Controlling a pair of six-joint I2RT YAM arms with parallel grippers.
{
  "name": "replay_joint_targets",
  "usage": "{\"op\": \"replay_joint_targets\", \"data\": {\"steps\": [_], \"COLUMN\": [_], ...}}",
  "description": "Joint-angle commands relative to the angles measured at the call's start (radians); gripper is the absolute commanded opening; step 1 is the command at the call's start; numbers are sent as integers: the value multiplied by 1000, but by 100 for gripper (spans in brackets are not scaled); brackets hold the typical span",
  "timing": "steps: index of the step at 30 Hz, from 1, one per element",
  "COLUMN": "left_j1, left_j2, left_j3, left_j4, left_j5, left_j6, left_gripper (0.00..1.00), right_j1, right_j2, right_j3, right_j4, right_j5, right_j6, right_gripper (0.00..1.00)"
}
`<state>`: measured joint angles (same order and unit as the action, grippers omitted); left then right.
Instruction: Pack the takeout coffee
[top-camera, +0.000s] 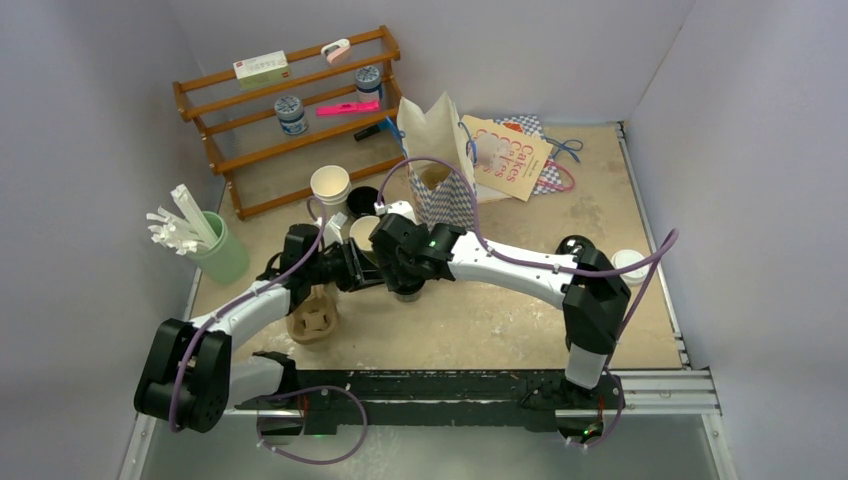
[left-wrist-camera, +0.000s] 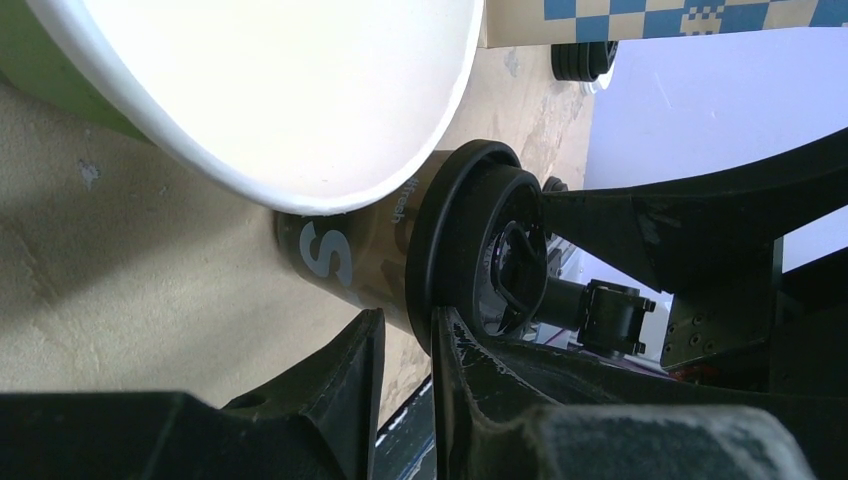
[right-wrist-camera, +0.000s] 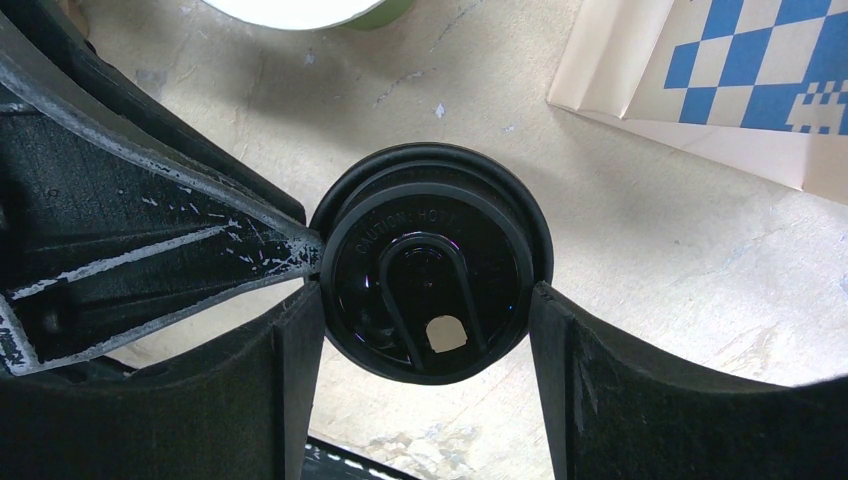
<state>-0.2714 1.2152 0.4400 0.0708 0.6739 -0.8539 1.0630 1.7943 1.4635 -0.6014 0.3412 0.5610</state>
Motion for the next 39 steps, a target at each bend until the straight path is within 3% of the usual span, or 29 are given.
{"op": "replay_joint_targets", "data": {"steps": [1,16,32,34,35,39], "left_j1": [-32,-32,-32,-32,-39,-97], "left_j2": [77,-22,-283,-334,-408,-476], "left_j3": [-92,-37,-41,-82,-192,-263], "left_j4": [-197,-251,-263,-220,-56,46], "left_j5": [-180,-176,-75,-64,-65,-161], "left_j6": [78,77,-100,-158,-275,-368], "left_gripper": [23,27,46,48,54,59], "right_j1": [-5,-5,-35,-46,-48,-51], "right_j2": [60,23,-3,-7,-10,5], "right_j3": [-43,-150,-194,-192,-182,-149], "right_j4": [-65,37,58,58,55,22], "right_j5": [-23,-21,-86,-94,-97,-107], "right_j6": [-5,-32,5,8,14,53], "right_gripper": [63,59,55,55,55,55]}}
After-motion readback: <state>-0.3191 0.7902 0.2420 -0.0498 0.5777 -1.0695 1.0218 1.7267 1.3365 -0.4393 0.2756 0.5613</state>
